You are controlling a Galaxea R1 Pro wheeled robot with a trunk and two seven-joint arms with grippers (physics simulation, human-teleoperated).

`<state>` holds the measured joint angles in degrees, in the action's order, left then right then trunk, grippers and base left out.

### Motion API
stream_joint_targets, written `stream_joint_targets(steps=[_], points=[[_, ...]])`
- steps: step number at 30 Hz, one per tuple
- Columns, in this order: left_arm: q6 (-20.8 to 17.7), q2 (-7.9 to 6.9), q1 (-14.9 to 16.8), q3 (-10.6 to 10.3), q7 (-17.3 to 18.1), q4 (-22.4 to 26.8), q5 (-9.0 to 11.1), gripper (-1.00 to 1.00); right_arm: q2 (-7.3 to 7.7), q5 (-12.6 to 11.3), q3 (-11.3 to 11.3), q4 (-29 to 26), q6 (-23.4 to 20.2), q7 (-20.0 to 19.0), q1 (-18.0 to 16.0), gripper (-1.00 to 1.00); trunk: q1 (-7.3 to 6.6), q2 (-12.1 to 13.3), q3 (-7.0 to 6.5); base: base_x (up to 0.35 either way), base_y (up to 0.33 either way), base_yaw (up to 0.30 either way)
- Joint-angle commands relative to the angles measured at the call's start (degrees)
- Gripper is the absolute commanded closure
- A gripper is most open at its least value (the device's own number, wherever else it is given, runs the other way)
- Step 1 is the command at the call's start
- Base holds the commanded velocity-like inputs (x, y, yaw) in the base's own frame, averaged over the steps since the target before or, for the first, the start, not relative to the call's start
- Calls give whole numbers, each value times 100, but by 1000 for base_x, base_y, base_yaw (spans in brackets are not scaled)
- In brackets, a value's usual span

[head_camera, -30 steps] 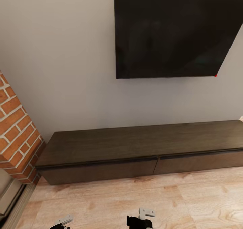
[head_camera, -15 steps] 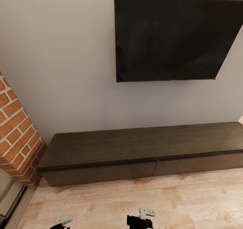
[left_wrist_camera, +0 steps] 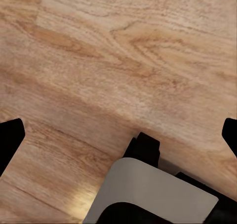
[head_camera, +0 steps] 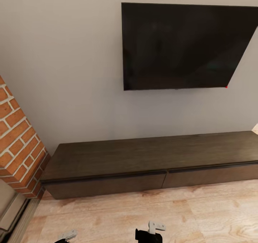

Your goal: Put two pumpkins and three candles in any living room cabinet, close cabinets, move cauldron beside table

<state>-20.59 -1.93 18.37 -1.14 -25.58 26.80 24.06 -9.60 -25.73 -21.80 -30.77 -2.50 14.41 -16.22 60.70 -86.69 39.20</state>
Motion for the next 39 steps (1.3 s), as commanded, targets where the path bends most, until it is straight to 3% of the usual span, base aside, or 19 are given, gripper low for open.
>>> stream_joint_targets(steps=[1,6,12,25,30,35,39], points=[[22,-1,0,0,0,-86,-7,-100,1,-1,0,0,31,0,0,-100,-23,42,-19,0,0,0],[313,6,0,9,0,-348,-79,-100,8,-4,0,7,114,0,3,-100,-132,242,-109,0,0,0],[388,9,0,16,0,-390,-147,-100,9,-17,10,42,128,0,2,-100,-264,483,-217,0,0,0],[414,25,0,18,-8,-497,-164,-100,13,-42,92,812,229,41,-4,-100,-550,1004,-450,0,0,0],[778,33,0,-29,-9,-941,-170,-100,29,-84,104,1673,844,51,-4,-100,-660,1205,-540,0,0,0],[1447,34,0,-404,-9,-1609,-194,-100,86,-104,105,2297,1576,52,-4,-100,-769,1405,-630,0,0,0],[1665,44,0,-631,-9,-1967,-190,-100,174,-111,100,2550,1940,53,0,-100,-791,1445,-648,0,0,0]])
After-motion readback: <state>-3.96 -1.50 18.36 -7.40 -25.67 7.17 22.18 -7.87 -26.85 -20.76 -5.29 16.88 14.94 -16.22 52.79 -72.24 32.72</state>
